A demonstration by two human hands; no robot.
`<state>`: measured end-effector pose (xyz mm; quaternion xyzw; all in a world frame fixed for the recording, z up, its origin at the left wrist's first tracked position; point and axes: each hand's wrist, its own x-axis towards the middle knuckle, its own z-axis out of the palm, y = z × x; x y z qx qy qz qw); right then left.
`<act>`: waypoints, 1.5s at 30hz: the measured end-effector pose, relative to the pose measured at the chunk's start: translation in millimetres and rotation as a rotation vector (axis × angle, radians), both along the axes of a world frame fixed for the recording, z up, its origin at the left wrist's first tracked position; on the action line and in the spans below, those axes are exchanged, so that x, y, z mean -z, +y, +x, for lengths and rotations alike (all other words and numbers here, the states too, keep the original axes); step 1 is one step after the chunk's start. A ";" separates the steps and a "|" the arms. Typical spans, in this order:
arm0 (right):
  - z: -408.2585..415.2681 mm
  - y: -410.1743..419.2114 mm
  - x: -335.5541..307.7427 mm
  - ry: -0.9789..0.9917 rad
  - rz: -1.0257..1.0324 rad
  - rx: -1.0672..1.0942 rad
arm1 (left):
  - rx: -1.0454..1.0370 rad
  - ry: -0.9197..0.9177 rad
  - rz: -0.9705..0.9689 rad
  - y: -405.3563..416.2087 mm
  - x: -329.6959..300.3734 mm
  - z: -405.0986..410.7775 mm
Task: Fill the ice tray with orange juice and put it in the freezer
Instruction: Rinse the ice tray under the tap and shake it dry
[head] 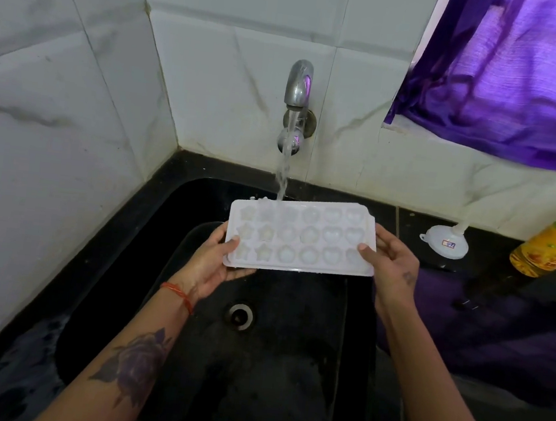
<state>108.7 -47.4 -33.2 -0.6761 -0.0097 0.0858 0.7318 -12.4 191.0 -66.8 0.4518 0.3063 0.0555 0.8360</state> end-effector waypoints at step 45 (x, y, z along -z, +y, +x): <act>-19.4 95.3 -8.4 -0.423 -0.711 -0.552 | -0.366 -0.014 0.292 77.2 -11.8 -57.7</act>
